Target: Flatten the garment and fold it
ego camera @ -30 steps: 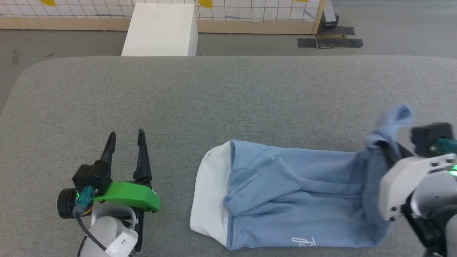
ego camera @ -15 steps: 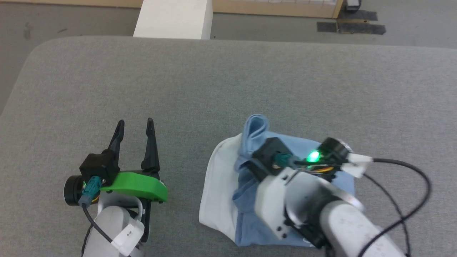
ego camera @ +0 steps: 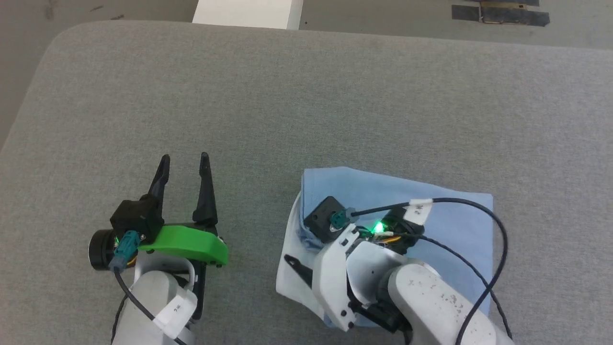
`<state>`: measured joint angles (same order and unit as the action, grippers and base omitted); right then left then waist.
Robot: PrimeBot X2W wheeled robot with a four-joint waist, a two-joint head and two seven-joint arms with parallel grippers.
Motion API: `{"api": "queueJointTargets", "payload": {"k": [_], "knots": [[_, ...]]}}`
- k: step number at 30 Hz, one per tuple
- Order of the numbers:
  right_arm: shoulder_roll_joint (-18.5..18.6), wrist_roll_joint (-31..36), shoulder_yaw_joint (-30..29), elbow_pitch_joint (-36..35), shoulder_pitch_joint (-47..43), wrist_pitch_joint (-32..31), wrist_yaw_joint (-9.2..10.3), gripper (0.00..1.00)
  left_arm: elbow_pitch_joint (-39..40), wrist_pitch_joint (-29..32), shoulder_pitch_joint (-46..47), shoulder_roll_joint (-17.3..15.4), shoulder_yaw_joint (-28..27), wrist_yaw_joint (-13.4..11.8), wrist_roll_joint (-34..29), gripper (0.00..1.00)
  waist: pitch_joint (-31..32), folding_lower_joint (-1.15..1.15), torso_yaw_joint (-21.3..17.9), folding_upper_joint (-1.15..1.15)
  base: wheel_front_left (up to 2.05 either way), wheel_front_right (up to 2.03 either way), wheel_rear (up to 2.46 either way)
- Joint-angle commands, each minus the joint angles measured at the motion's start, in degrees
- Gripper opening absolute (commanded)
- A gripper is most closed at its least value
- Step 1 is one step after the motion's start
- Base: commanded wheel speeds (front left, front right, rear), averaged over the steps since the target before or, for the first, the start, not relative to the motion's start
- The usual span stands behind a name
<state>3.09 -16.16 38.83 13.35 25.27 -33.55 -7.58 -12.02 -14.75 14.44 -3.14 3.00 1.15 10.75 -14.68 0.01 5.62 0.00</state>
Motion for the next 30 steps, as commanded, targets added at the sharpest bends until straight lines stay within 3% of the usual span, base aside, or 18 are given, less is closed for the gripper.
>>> {"api": "queueJointTargets", "payload": {"k": [1, 4, 8, 11, 15, 19, 23, 30], "knots": [[-0.1, -1.5, -0.2, -1.1, 0.6, 1.4, 0.09, 1.00, -0.1, -0.2, 0.5, 0.2, 0.0, -0.2, 0.3, 1.00, 0.8, -0.01, -0.9, 0.00, 0.00, 0.00, 0.00], [-0.2, -5.2, -2.1, -5.8, -0.7, 5.9, 0.09, 1.00, -0.2, -0.2, 0.1, 0.2, -0.3, -0.2, 0.3, 1.00, 2.0, -0.01, -2.0, 0.00, 0.00, 0.00, 0.00], [-0.2, -7.2, -8.6, -15.5, -3.4, 16.3, 0.09, 1.00, -0.1, -0.2, -0.6, 0.3, -1.0, 0.1, -0.1, 1.00, 3.6, -0.01, -3.8, 0.00, 0.00, 0.00, 0.00], [-0.2, -6.1, -17.4, -21.4, -7.9, 24.4, 0.09, 1.00, -0.1, -0.2, -1.2, 0.3, -1.6, 0.4, -0.5, 1.00, 4.9, -0.01, -5.0, 0.00, 0.00, 0.00, 0.00], [-0.2, -6.0, -29.5, -24.9, -15.1, 30.3, 0.09, 1.00, 0.0, -0.2, -1.8, 0.3, -2.0, 0.7, -0.8, 1.00, 6.0, -0.01, -6.2, 0.00, 0.00, 0.00, 0.00], [-0.2, -5.9, -38.9, -23.4, -20.5, 31.4, 0.09, 1.00, 0.2, -0.2, -1.8, 0.3, -2.1, 1.0, -0.8, 1.00, 6.3, -0.01, -6.8, 0.00, 0.00, 0.00, 0.00], [-0.2, -8.2, -44.2, -18.6, -23.2, 29.0, 0.09, 1.00, 0.2, -0.2, -1.9, 0.3, -1.8, 1.0, -0.7, 1.00, 6.2, -0.01, -7.0, 0.00, 0.00, 0.00, 0.00], [-0.2, -15.5, -44.5, -8.1, -24.4, 18.3, 0.09, 1.00, -0.1, -0.2, -2.1, 0.3, -1.3, 1.2, -0.5, 1.00, 6.2, -0.01, -6.3, 0.00, 0.00, 0.00, 0.00]]}}
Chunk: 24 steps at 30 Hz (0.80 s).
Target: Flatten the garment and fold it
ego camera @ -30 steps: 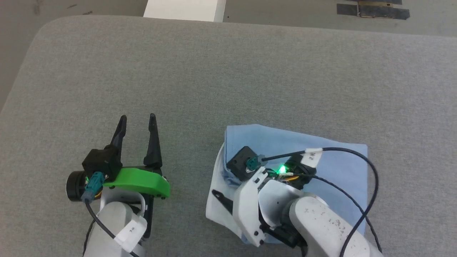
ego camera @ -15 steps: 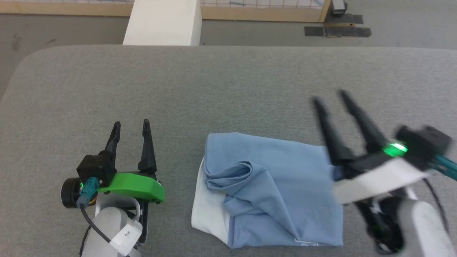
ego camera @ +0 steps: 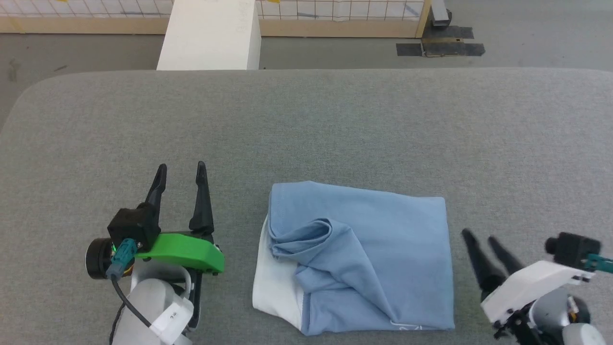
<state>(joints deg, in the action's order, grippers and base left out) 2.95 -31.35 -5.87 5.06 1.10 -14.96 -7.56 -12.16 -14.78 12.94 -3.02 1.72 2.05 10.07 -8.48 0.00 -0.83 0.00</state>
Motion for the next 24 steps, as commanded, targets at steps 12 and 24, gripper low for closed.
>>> {"api": "queueJointTargets", "payload": {"k": [12, 24], "knots": [[-0.1, -8.3, 8.3, 15.5, 6.3, -11.1, 0.08, 0.52, -0.3, -0.2, -1.0, 0.1, 0.7, 0.2, 0.5, 1.00, -0.3, 0.00, 2.0, 0.00, 0.00, 0.00, 0.00], [0.2, 17.3, 11.9, 5.7, 12.6, -12.4, 0.08, 0.00, 0.6, -0.2, -1.4, 0.1, -0.9, -0.5, 0.2, 1.00, -0.9, 0.00, -1.0, 0.00, 0.00, 0.00, 0.00]]}}
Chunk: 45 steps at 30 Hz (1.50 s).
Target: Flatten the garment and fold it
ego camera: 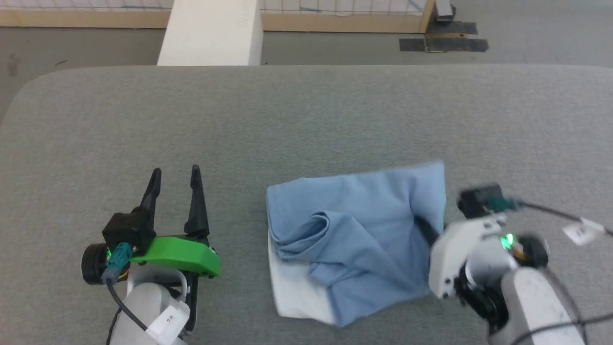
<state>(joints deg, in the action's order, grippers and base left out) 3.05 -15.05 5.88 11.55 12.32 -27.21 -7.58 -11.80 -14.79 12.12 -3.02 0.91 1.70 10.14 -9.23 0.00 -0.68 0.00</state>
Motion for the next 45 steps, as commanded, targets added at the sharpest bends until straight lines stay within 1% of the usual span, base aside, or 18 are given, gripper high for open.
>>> {"api": "queueJointTargets", "payload": {"k": [1, 2, 4, 7, 8, 10, 12, 16, 21, 24, 27, 33, 38, 39, 40, 41, 45], "knots": [[0.6, 3.9, 1.1, -2.3, 2.2, -1.1, 0.09, 0.00, 0.4, -0.2, -0.6, 0.1, -0.3, -0.1, 0.0, 1.00, -0.2, 0.00, -1.8, 0.00, 0.00, 0.00, 0.00], [1.6, 6.8, 2.5, -3.9, 3.2, -2.3, 0.09, 0.00, 0.6, -0.2, -0.6, 0.1, -0.6, -0.1, -0.1, 1.00, -0.4, 0.00, -2.7, 0.00, 0.00, 0.00, 0.00], [4.9, 10.8, 5.7, -6.3, 5.5, -3.8, 0.09, 0.00, 1.1, -0.2, -0.5, 0.0, -1.1, -0.1, -0.3, 1.00, -1.0, 0.00, -4.6, 0.00, 0.00, 0.00, 0.00], [9.1, 12.3, 8.4, -7.9, 8.8, -5.2, 0.09, 0.00, 1.7, -0.2, 0.0, -0.1, -1.6, 0.0, -0.8, 1.00, -2.1, 0.00, -7.6, 0.00, 0.00, 0.00, 0.00], [11.0, 12.7, 8.9, -8.1, 10.1, -5.5, 0.09, 0.00, 2.0, -0.2, 0.3, -0.2, -1.8, 0.1, -1.0, 1.00, -2.6, 0.00, -8.8, 0.00, 0.00, 0.00, 0.00], [13.5, 12.4, 9.1, -7.8, 12.4, -5.6, 0.09, 0.00, 2.5, -0.2, 0.8, -0.4, -2.1, 0.0, -1.3, 1.00, -3.7, 0.00, -11.4, 0.00, 0.00, 0.00, 0.00], [15.9, 12.2, 8.6, -6.8, 14.3, -5.5, 0.09, 0.00, 2.9, -0.2, 1.6, -0.6, -2.1, 0.1, -1.7, 1.00, -4.8, 0.00, -13.6, 0.00, 0.00, 0.00, 0.00], [19.4, 11.1, 7.1, -3.4, 17.3, -4.5, 0.09, 0.00, 3.6, -0.2, 3.5, -1.2, -2.2, 0.1, -2.5, 1.00, -7.6, 0.00, -18.0, 0.00, 0.00, 0.00, 0.00], [23.2, 10.9, 4.9, 3.5, 21.4, -0.8, 0.09, 0.00, 4.5, -0.2, 6.2, -1.9, -1.8, -0.3, -3.7, 1.00, -11.6, 0.00, -21.3, 0.00, 0.00, 0.00, 0.00], [24.5, 12.4, 2.6, 9.0, 24.6, 2.7, 0.09, 0.00, 5.2, 0.1, 7.9, -3.0, -1.8, -0.4, -4.3, 1.00, -14.2, 0.00, -22.3, 0.00, 0.00, 0.00, 0.00], [24.9, 14.2, 0.1, 14.7, 27.6, 5.5, 0.09, 0.00, 6.3, 1.0, 9.2, -3.7, -1.2, -0.5, -5.1, 1.00, -16.5, 0.00, -22.2, 0.00, 0.00, 0.00, 0.00], [24.3, 20.0, -6.4, 25.3, 33.3, 11.0, 0.09, 0.00, 8.4, 3.0, 10.1, -4.9, -0.5, -0.9, -6.2, 1.00, -19.7, 0.00, -20.5, 0.00, 0.00, 0.00, 0.00], [23.4, 24.2, -11.9, 31.1, 35.4, 14.3, 0.09, 0.00, 9.4, 3.3, 9.4, -4.9, -0.3, -1.3, -6.2, 1.00, -19.8, 0.00, -18.4, 0.00, 0.00, 0.00, 0.00], [23.0, 24.6, -13.5, 32.2, 35.7, 15.0, 0.09, 0.16, 9.5, 3.2, 9.3, -4.9, -0.2, -1.4, -6.1, 1.00, -19.5, 0.00, -18.0, 0.00, 0.00, 0.00, 0.00], [22.7, 24.9, -14.8, 32.9, 35.9, 15.6, 0.09, 0.44, 9.4, 3.1, 9.1, -4.7, -0.1, -1.4, -6.0, 1.00, -19.1, 0.00, -17.6, 0.00, 0.00, 0.00, 0.00], [22.5, 25.4, -16.5, 33.8, 35.9, 16.3, 0.09, 1.00, 9.2, 3.0, 9.0, -4.5, 0.0, -1.5, -5.8, 1.00, -18.4, 0.00, -17.1, 0.00, 0.00, 0.00, 0.00], [22.2, 26.7, -21.1, 35.3, 35.2, 19.7, 0.09, 1.00, 7.8, 2.0, 8.0, -3.6, 0.4, -1.7, -4.7, 1.00, -14.5, 0.00, -15.1, 0.00, 0.00, 0.00, 0.00]]}}
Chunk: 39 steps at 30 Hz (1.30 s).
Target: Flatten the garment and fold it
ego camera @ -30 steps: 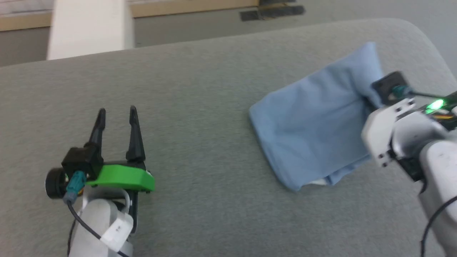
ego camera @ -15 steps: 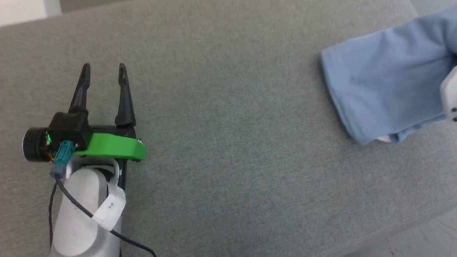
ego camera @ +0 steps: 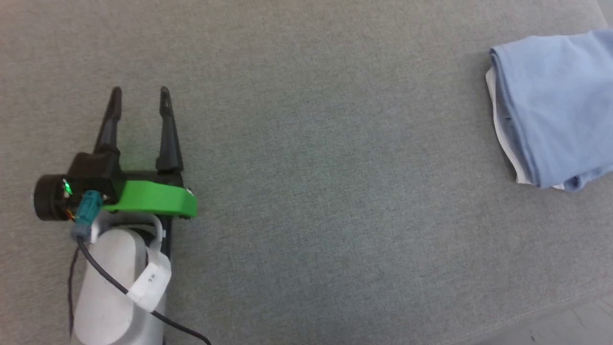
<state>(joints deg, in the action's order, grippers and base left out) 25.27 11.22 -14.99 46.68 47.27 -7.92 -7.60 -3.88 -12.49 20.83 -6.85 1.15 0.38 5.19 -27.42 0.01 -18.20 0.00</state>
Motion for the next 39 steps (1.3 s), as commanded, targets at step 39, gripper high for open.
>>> {"api": "queueJointTargets", "payload": {"k": [39], "knots": [[-22.1, -17.9, 9.3, -46.7, -47.9, 14.5, 0.11, 1.00, -10.2, -2.5, -13.7, 3.9, 5.4, -0.3, 10.0, 1.00, 26.1, -0.01, 18.5, 0.00, 0.00, 0.00, 0.00]]}}
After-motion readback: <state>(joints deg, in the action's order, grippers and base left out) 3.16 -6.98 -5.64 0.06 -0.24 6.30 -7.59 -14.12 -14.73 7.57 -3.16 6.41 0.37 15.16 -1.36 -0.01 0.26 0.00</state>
